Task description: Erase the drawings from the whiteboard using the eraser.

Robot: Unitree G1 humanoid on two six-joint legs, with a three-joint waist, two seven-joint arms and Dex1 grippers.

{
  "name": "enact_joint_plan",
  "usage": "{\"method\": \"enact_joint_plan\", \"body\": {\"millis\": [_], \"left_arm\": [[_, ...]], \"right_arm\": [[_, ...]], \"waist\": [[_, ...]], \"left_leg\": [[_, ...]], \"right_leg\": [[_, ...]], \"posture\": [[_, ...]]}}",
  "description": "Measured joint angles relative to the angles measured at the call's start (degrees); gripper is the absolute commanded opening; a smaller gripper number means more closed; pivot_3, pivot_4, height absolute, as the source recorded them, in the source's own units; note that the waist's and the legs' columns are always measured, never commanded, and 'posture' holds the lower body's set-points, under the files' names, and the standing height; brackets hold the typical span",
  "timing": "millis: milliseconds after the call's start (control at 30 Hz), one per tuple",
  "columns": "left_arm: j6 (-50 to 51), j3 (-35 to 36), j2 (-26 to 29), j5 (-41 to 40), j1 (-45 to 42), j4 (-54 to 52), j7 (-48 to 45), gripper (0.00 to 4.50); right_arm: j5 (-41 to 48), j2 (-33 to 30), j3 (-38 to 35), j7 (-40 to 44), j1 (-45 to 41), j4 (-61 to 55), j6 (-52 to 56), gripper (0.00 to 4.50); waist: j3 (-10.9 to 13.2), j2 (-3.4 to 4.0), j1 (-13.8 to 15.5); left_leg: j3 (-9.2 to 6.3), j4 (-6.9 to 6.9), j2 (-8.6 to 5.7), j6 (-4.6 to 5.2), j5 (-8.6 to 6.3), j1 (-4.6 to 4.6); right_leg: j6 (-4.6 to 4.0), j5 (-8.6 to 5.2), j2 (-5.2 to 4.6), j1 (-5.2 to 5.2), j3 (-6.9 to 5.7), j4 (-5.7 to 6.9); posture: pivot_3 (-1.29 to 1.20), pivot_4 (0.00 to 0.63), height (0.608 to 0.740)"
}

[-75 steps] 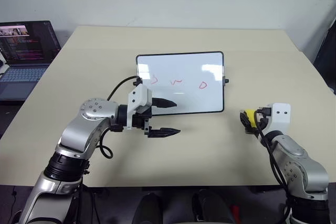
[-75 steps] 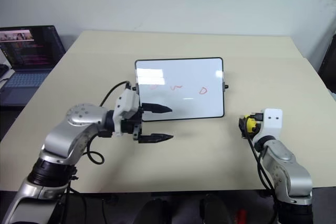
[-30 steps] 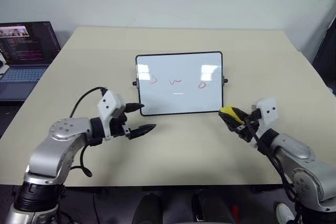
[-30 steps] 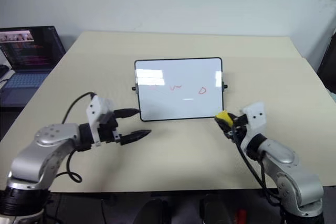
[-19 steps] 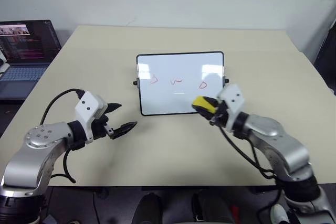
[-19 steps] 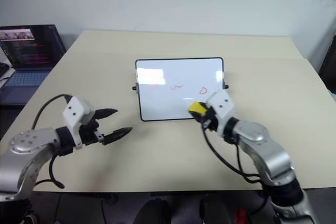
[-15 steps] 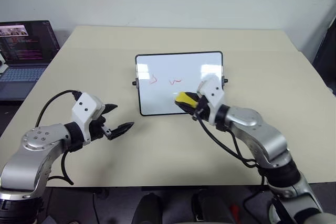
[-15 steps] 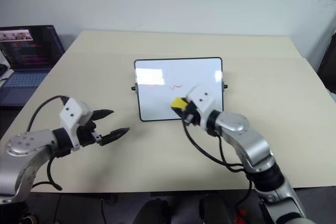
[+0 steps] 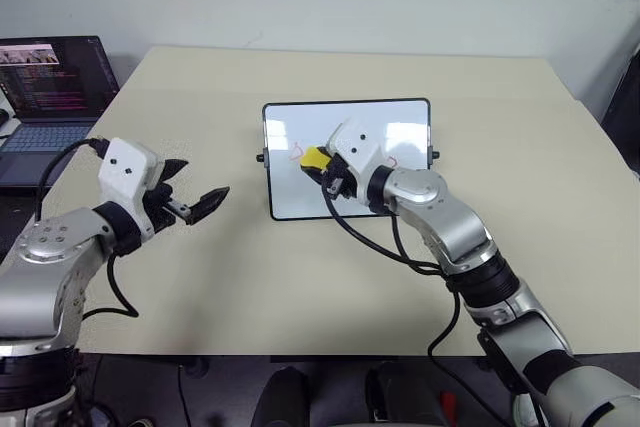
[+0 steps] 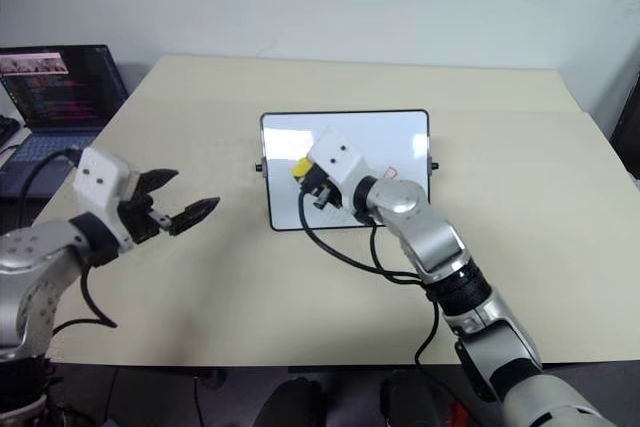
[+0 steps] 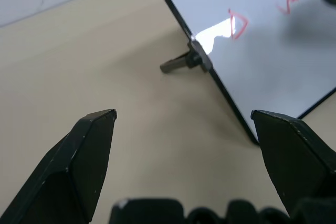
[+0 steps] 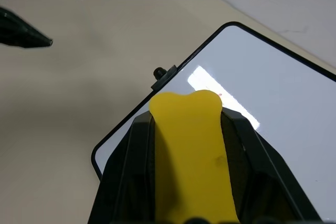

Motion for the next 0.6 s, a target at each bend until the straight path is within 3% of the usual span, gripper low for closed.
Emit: {"method": "enact_joint_plan", "body": {"millis": [233, 600], "left_arm": [[2.5, -2.3, 1.5, -2.3, -0.2, 0.8, -5.6, 4.50], [2.1, -3.9, 2.2, -2.1, -4.2, 4.9, -9.2, 4.50]], "right_arm": [[-2.4, 1.9, 0.0, 0.6, -3.6, 3.1, -2.5, 1.32], [-6.9, 9.3, 0.3, 0.6, -13.6, 21.0, -11.0, 1.32]], "waist": [[0.0, 0.01, -0.3], [0.0, 0.01, -0.2]], "left_leg": [[-0.03, -0.03, 0.03, 0.00, 0.00, 0.02], [-0.01, -0.03, 0.02, 0.00, 0.00, 0.00]], "right_leg": [[-0.01, 0.00, 0.03, -0.03, -0.03, 0.05], [-0.02, 0.01, 0.01, -0.06, -0.02, 0.05]], "posture": [[0.00, 0.150, 0.740], [0.00, 0.150, 0.740]]}}
